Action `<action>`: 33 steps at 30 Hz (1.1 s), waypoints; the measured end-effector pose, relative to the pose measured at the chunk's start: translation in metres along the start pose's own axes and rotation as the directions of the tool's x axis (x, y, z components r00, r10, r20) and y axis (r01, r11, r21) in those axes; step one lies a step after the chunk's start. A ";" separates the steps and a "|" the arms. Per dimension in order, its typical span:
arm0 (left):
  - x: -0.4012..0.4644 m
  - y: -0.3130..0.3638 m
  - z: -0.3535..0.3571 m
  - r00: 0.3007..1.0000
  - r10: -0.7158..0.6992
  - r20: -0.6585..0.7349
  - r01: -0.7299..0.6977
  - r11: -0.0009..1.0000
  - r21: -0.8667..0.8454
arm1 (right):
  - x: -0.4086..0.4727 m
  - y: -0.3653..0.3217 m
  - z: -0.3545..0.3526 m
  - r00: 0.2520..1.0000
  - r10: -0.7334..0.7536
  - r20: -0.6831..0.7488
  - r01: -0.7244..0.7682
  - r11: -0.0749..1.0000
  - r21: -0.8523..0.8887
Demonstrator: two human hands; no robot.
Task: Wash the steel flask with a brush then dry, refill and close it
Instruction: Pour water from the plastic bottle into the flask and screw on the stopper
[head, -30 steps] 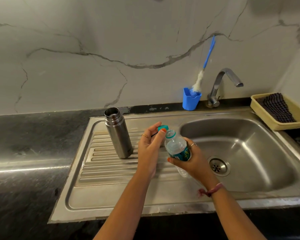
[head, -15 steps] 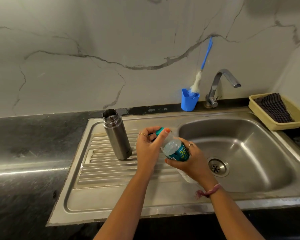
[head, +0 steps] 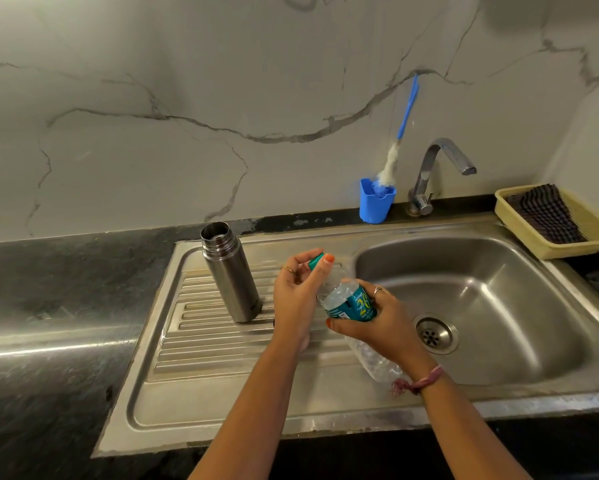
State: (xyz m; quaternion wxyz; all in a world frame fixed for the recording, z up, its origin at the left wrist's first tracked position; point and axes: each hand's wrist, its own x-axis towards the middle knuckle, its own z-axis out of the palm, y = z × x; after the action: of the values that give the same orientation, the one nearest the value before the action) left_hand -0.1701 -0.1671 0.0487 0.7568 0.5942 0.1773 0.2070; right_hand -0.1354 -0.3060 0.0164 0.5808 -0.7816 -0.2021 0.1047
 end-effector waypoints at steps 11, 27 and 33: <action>-0.001 0.007 -0.001 0.973 -0.115 0.200 0.140 0.983 -0.117 | -0.002 0.000 -0.026 0.954 0.114 0.276 -0.181 0.956 0.231; 0.010 0.007 0.023 0.986 -0.020 0.165 0.034 0.996 -0.081 | 0.010 0.030 -0.066 0.922 0.133 0.363 -0.188 0.975 0.122; 0.014 0.002 0.036 0.996 -0.013 0.090 0.021 0.996 -0.091 | 0.023 0.041 -0.075 0.932 0.151 0.330 -0.199 0.973 0.116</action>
State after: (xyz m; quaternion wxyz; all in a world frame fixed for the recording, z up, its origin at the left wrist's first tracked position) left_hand -0.1397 -0.1889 0.0581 0.7923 0.5658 0.1385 0.1815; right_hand -0.0772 -0.3708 0.0019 0.5851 -0.7240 -0.2144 0.2958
